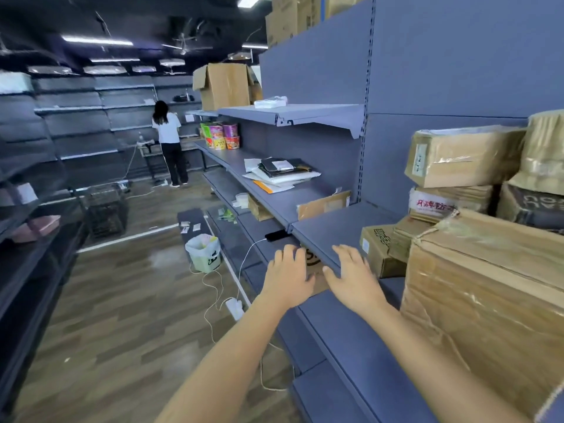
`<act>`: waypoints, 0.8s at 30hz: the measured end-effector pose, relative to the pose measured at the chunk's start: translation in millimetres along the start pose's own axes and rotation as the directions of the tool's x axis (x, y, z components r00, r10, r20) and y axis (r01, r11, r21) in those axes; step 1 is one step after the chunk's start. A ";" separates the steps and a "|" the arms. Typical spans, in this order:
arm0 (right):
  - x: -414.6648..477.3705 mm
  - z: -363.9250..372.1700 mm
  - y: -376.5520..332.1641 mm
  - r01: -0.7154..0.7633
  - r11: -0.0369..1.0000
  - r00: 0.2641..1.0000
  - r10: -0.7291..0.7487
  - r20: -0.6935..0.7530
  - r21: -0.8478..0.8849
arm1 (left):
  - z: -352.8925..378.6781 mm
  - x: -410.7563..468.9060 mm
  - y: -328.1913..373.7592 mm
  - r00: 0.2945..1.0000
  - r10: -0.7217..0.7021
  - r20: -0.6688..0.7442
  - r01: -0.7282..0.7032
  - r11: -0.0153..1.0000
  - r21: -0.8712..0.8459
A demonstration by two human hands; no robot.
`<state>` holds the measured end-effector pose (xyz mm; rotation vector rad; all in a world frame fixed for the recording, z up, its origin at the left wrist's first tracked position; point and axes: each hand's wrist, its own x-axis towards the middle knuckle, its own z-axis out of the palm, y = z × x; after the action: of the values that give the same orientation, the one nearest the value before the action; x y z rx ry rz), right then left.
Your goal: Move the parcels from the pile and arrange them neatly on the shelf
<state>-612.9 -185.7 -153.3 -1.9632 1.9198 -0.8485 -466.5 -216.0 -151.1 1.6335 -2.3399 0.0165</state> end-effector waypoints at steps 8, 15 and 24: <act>51.0 19.8 25.5 -0.168 0.978 0.963 0.190 -0.190 0.126 | 40.6 108.1 13.0 0.966 0.234 0.111 -0.227 0.971 -0.070; 95.1 5.1 25.8 -0.222 0.955 0.868 0.284 -0.407 0.195 | 49.7 197.6 34.0 0.884 0.461 0.077 -0.441 0.877 -0.188; 95.3 -23.7 12.8 -0.195 0.869 0.593 0.474 -0.651 0.455 | 27.6 212.0 108.0 0.807 0.560 -0.188 -0.457 0.392 -0.798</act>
<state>-641.5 -274.7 -121.0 -1.0072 2.2176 -1.9272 -639.4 -376.6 -110.3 0.4136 -2.2444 -0.9284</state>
